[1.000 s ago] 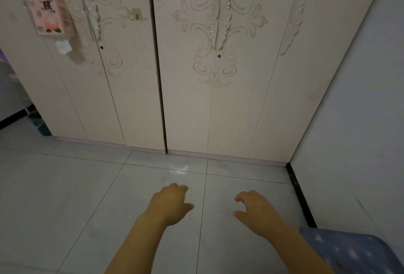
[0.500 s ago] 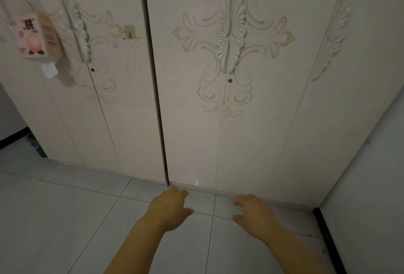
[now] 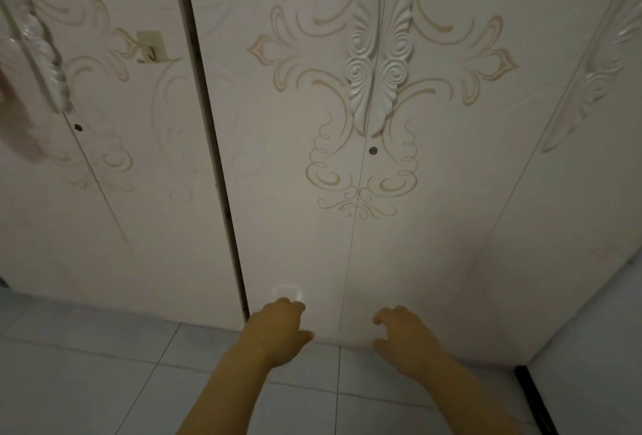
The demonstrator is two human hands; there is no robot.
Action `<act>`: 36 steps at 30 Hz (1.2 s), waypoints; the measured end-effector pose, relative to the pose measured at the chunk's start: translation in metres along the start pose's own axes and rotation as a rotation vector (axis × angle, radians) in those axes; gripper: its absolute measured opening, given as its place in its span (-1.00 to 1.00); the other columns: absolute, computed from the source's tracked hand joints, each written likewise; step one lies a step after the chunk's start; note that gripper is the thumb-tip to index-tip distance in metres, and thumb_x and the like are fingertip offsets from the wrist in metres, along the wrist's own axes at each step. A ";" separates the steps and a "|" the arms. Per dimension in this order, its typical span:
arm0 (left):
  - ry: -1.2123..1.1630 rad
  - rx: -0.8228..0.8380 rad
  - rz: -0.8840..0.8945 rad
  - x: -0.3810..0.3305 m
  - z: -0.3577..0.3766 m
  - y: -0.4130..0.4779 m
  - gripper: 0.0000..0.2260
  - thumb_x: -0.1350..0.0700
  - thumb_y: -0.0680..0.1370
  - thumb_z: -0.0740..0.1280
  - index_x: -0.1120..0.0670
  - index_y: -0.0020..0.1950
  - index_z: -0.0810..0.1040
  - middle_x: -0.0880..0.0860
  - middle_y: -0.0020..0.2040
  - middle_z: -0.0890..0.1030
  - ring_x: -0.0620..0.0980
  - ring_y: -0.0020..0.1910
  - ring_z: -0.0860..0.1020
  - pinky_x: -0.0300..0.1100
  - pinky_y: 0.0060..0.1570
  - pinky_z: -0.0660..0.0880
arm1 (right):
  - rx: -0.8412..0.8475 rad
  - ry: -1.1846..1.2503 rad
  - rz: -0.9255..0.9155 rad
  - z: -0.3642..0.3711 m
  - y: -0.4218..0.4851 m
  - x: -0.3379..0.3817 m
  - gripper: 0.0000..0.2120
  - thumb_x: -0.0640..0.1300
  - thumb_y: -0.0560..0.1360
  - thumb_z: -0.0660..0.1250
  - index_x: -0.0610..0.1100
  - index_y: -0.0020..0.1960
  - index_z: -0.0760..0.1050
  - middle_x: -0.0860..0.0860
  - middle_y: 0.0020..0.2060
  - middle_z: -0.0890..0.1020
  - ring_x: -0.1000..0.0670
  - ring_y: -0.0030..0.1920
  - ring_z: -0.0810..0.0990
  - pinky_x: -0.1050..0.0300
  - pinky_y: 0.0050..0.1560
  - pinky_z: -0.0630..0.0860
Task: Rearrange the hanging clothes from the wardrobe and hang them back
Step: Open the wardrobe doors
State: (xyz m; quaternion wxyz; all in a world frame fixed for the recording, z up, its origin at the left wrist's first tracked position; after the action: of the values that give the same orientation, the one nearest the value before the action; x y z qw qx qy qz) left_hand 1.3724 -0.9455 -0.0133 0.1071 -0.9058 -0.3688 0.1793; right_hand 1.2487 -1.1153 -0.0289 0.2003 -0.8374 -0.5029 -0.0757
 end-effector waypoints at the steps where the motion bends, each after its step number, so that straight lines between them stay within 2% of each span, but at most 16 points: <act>1: 0.008 0.003 0.013 0.006 -0.010 0.015 -0.48 -0.13 0.59 0.16 0.04 0.49 0.16 0.07 0.42 0.29 0.03 0.36 0.31 -0.09 0.32 0.30 | -0.002 0.002 0.012 -0.006 0.015 0.004 -0.59 0.02 0.57 0.21 -0.06 0.37 0.30 -0.06 0.26 0.39 -0.02 0.25 0.39 0.23 0.19 0.34; 9: 0.052 -0.146 0.139 0.028 -0.090 0.121 -0.52 -0.12 0.59 0.15 0.04 0.46 0.22 0.07 0.40 0.31 0.04 0.33 0.34 -0.09 0.27 0.34 | -0.148 0.038 0.078 -0.068 0.112 0.032 -0.61 0.02 0.56 0.22 -0.02 0.36 0.31 -0.02 0.29 0.37 -0.01 0.29 0.36 0.19 0.27 0.33; 13: 0.083 -0.335 0.204 0.024 -0.123 0.159 -0.53 -0.13 0.59 0.14 0.03 0.45 0.23 0.03 0.38 0.34 0.02 0.29 0.37 -0.11 0.21 0.38 | -0.265 0.052 0.061 -0.102 0.151 0.039 -0.61 0.02 0.56 0.23 -0.01 0.35 0.32 0.00 0.29 0.38 0.00 0.30 0.35 0.15 0.30 0.33; 18: 0.042 -0.632 0.271 0.018 -0.165 0.204 -0.54 -0.10 0.58 0.16 0.00 0.45 0.23 -0.01 0.42 0.31 -0.01 0.35 0.30 -0.15 0.26 0.28 | -0.485 0.065 0.006 -0.143 0.199 0.044 -0.59 -0.01 0.54 0.26 -0.01 0.37 0.32 0.02 0.28 0.39 0.01 0.30 0.35 0.18 0.29 0.31; 22: 0.015 -0.763 0.313 0.003 -0.205 0.235 -0.51 -0.10 0.58 0.16 -0.02 0.48 0.18 -0.01 0.48 0.22 -0.02 0.43 0.17 -0.16 0.36 0.15 | -0.679 0.058 -0.046 -0.181 0.229 0.044 -0.57 -0.03 0.54 0.28 -0.02 0.38 0.31 0.05 0.30 0.38 0.05 0.30 0.34 0.24 0.27 0.27; 26: 0.022 -0.910 0.375 -0.019 -0.241 0.257 -0.50 -0.03 0.54 0.28 0.05 0.45 0.28 0.07 0.44 0.30 0.07 0.43 0.24 -0.08 0.37 0.19 | -0.870 0.091 -0.096 -0.217 0.252 0.043 -0.57 -0.10 0.50 0.34 -0.09 0.35 0.39 -0.02 0.23 0.44 -0.01 0.24 0.40 0.22 0.23 0.27; 28: 0.022 -0.969 0.410 -0.029 -0.254 0.263 -0.48 0.05 0.45 0.42 0.13 0.37 0.41 0.16 0.36 0.43 0.18 0.35 0.38 0.01 0.29 0.32 | -0.950 0.092 -0.109 -0.230 0.258 0.043 -0.55 -0.13 0.47 0.38 -0.12 0.33 0.41 -0.06 0.24 0.45 -0.06 0.25 0.41 0.15 0.25 0.29; 30: 0.012 -1.032 0.456 -0.038 -0.263 0.271 -0.44 0.09 0.36 0.51 0.17 0.32 0.46 0.21 0.29 0.49 0.24 0.27 0.45 0.09 0.21 0.38 | -1.038 0.104 -0.112 -0.243 0.263 0.042 -0.52 -0.16 0.44 0.41 -0.13 0.34 0.42 -0.11 0.27 0.44 -0.13 0.27 0.41 -0.01 0.25 0.37; 36: 0.004 -1.180 0.628 -0.056 -0.294 0.300 -0.35 0.12 0.38 0.47 0.15 0.41 0.32 0.25 0.38 0.37 0.28 0.37 0.32 0.20 0.28 0.32 | -1.304 0.083 -0.089 -0.285 0.273 0.038 -0.40 -0.15 0.41 0.45 -0.14 0.39 0.33 -0.18 0.34 0.36 -0.19 0.29 0.39 -0.21 0.16 0.49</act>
State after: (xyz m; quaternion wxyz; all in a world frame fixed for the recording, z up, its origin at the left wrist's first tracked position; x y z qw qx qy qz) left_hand 1.6425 -1.2150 0.1705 -0.4629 -0.8772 -0.1238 -0.0316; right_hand 1.5264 -1.3149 0.1719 -0.3327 -0.7620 -0.3800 -0.4053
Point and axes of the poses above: each hand's wrist, its own y-axis towards the middle knuckle, its own z-axis out of the palm, x = y × z, the point moved 2 cm from there along y, towards the middle knuckle
